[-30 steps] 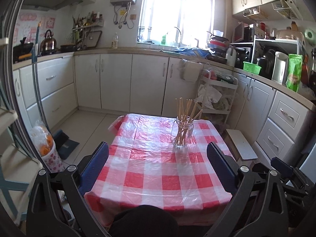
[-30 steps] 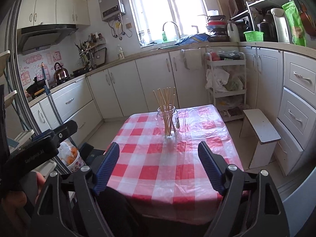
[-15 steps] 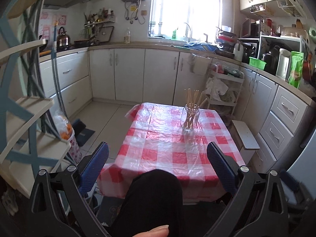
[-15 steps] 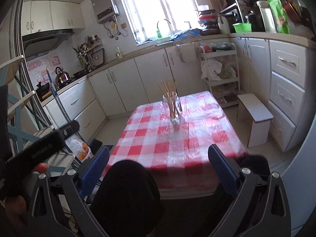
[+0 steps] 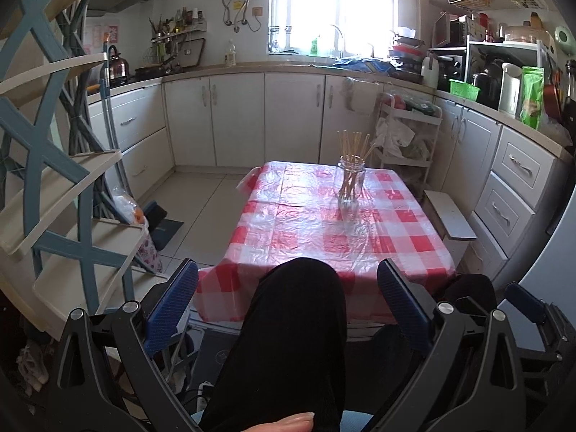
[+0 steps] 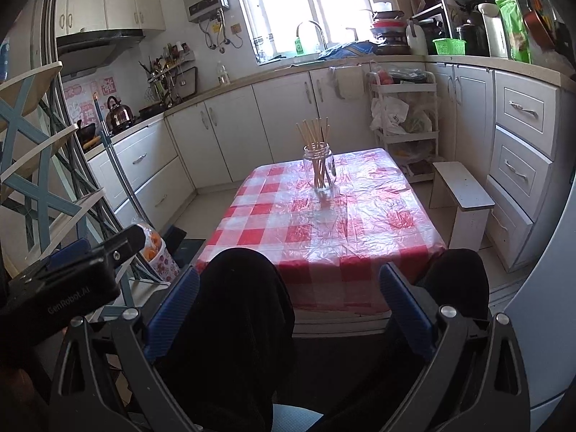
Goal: Organize utensils
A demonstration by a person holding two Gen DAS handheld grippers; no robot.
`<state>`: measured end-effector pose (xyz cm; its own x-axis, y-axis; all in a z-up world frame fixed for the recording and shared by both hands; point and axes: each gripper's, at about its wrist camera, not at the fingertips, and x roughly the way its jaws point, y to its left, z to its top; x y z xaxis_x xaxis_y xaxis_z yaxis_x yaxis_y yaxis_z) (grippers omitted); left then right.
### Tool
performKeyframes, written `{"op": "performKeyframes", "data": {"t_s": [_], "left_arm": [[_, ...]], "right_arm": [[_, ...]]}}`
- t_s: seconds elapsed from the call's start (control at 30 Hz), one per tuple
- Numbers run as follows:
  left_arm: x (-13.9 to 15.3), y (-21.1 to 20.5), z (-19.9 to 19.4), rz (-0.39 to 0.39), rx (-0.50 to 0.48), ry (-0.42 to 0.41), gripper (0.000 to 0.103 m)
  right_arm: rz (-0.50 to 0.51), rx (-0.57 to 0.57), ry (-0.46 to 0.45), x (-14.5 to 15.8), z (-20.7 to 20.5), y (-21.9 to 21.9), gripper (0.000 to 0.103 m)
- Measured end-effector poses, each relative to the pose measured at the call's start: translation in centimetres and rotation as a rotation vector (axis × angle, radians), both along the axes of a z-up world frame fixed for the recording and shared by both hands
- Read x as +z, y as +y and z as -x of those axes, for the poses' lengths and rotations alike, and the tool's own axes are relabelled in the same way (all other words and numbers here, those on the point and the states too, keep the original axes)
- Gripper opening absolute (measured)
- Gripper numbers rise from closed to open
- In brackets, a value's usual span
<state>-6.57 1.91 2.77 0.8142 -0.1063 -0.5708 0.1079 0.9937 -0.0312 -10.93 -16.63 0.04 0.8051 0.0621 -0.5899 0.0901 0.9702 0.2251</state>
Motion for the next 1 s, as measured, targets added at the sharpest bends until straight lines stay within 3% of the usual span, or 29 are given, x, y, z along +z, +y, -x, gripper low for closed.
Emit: {"op": "performKeyframes", "data": {"t_s": [0.13, 1.0], "left_arm": [[-0.33, 0.34, -0.1, 0.027, 0.002, 0.009, 0.096], [-0.95, 0.38, -0.33, 0.017, 0.049, 0.022, 0.096]], "right_arm": [[0.005, -0.004, 0.007, -0.13, 0.21, 0.01, 0.096], [0.015, -0.003, 0.002, 0.13, 0.48, 0.27, 0.096]]}}
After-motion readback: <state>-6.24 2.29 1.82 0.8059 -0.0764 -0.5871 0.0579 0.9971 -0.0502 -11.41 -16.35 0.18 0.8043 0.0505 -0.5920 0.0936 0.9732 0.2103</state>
